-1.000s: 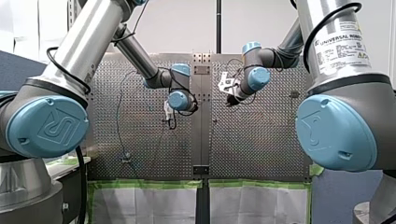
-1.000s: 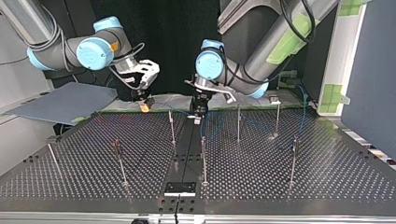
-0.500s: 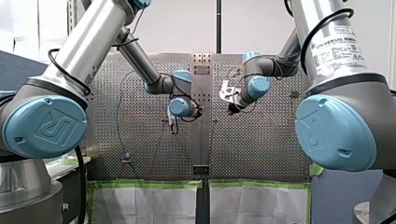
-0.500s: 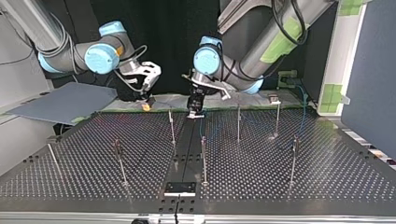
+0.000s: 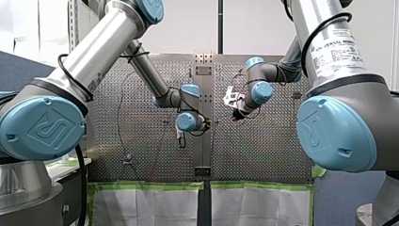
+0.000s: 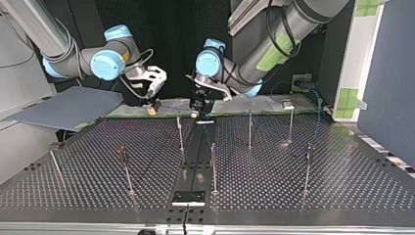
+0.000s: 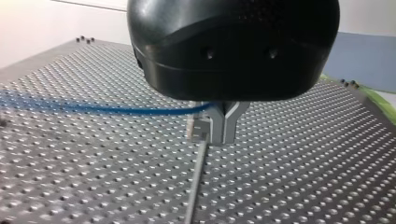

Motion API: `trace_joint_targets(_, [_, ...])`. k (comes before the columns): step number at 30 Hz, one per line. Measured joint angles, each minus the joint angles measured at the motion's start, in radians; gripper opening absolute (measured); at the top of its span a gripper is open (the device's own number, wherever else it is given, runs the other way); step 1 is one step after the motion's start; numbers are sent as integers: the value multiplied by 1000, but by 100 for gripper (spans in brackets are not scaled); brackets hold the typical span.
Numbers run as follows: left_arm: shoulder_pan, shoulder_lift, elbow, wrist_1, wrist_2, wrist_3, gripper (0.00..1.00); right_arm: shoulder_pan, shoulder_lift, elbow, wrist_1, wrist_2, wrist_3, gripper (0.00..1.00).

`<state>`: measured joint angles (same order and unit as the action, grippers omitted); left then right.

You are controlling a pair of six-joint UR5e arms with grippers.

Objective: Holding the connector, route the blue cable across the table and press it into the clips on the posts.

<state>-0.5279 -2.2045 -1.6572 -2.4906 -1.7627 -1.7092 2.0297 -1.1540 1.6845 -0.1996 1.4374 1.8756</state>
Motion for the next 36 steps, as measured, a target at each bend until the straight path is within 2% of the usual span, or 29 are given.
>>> trace_joint_targets(6, [-6,-40,18,25,29,-5,0,-2,14,0,-2,0,1,0])
trace_joint_targets(14, [-2,-48,52,29,46,-11,0,-5,35,0,-12,3,1,0])
trace_joint_targets(21, [7,-49,78,-8,41,-4,0,-30,38,0,-33,3,18,0])
trace_joint_targets(28, [13,-52,100,-28,48,2,0,-55,56,0,-47,2,20,0])
trace_joint_targets(36, [38,-53,160,-83,55,4,0,-84,71,-16,-58,-3,22,0])
